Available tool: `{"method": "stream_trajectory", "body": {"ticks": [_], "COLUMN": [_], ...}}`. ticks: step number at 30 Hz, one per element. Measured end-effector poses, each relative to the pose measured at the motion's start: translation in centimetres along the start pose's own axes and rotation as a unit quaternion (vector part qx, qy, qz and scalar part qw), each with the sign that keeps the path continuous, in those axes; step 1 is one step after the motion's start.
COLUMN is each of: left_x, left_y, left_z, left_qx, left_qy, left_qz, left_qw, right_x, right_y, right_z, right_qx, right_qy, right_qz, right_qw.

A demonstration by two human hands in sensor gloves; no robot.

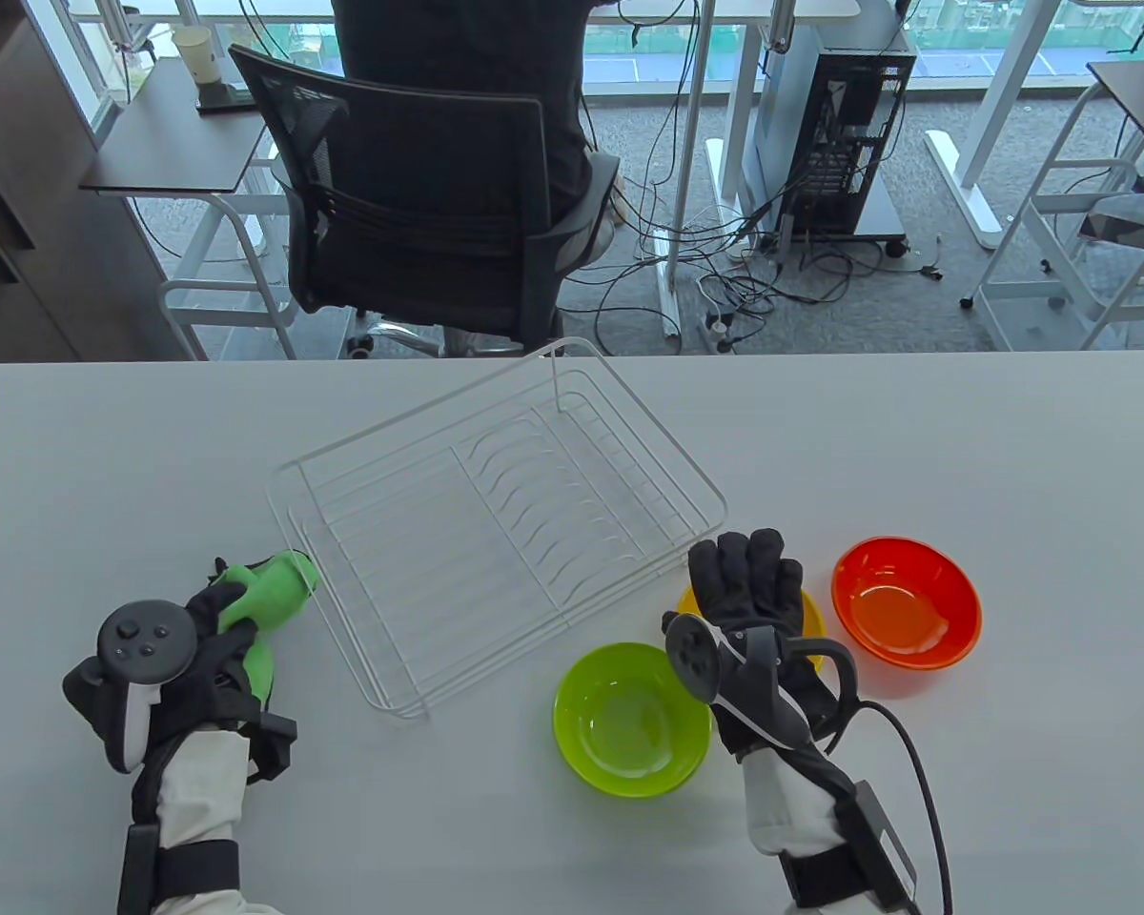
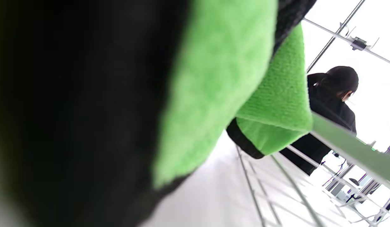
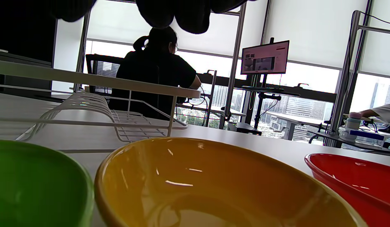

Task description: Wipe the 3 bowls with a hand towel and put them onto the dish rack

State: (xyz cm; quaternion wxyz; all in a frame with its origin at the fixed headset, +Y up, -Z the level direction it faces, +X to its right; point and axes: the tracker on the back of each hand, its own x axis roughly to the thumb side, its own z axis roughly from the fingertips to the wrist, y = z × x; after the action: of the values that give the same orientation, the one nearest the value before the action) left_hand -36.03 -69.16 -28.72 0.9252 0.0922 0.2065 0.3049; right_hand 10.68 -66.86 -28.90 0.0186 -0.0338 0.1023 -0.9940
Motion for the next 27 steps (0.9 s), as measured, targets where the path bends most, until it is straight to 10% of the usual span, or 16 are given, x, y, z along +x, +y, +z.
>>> {"method": "stream_trajectory", "body": {"ticks": [27], "left_x": [4.5], "left_y": [1.9], "left_z": [2.4], "left_qx": [0.048], "left_qy": [-0.150], "left_qz": [0.102], "left_qw": [0.982], "right_x": [5.0], "right_y": [5.3], "right_z": [-1.8], "right_qx": [0.201], "right_qy": [-0.080], "right_qz": [0.025], "right_qw": [0.976]}}
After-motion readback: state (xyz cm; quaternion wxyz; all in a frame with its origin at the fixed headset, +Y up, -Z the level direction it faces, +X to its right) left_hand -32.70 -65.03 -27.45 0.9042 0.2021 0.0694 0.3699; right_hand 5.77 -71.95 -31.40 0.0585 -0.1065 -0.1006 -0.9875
